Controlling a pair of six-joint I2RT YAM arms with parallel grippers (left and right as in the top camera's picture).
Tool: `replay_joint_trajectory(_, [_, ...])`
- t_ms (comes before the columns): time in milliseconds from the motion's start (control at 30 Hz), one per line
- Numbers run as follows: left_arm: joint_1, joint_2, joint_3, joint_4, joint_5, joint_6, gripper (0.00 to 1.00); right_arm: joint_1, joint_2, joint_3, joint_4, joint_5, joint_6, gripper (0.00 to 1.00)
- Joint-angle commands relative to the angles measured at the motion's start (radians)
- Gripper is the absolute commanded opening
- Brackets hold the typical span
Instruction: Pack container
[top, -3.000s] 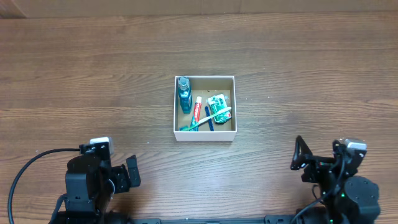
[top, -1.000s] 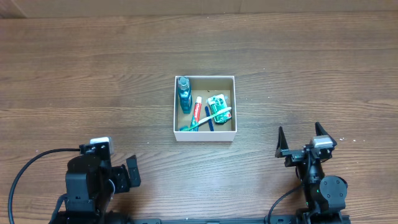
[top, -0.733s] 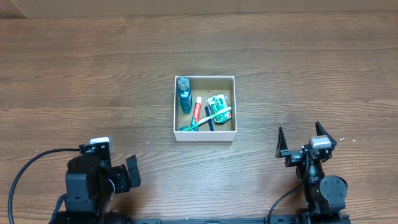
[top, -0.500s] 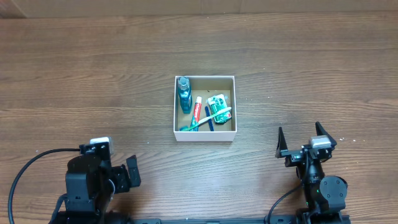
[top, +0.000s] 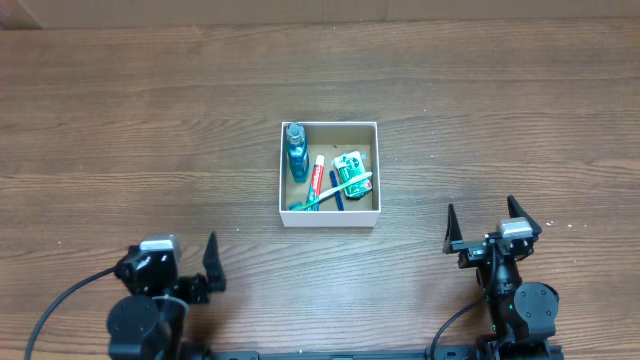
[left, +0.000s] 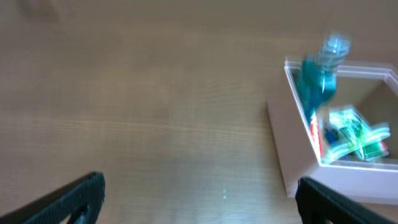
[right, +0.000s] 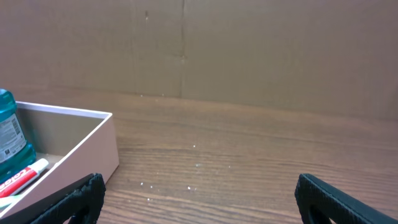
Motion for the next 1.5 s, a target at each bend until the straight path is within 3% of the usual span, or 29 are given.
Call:
replay_joint_trajectory(0, [0.000,-0.097,-0.222,0.271,-0.005,0.064,1.00,0.002,-0.009,-0.002,0.006,-0.006,-0.007,1.00])
replay_joint_trajectory(133, [0.000,-0.122,-0.410,0.646,0.010,0.110,1.00,0.002,-0.009,-0.002,0.006,-0.006,-0.007,1.00])
replay_joint_trajectory(200, [0.000,-0.122,-0.466,0.755,0.018,0.144,1.00,0.002,-0.009,-0.002,0.006,-0.006,-0.007,1.00])
replay_joint_trajectory(400, [0.007,-0.121,-0.477,0.643,0.039,0.183,1.00,0.002,-0.009,-0.002,0.006,-0.006,-0.007,1.00])
replay_joint_trajectory(1467, [0.007,-0.121,-0.477,0.642,0.050,0.183,1.00,0.002,-0.009,-0.002,0.006,-0.006,-0.007,1.00])
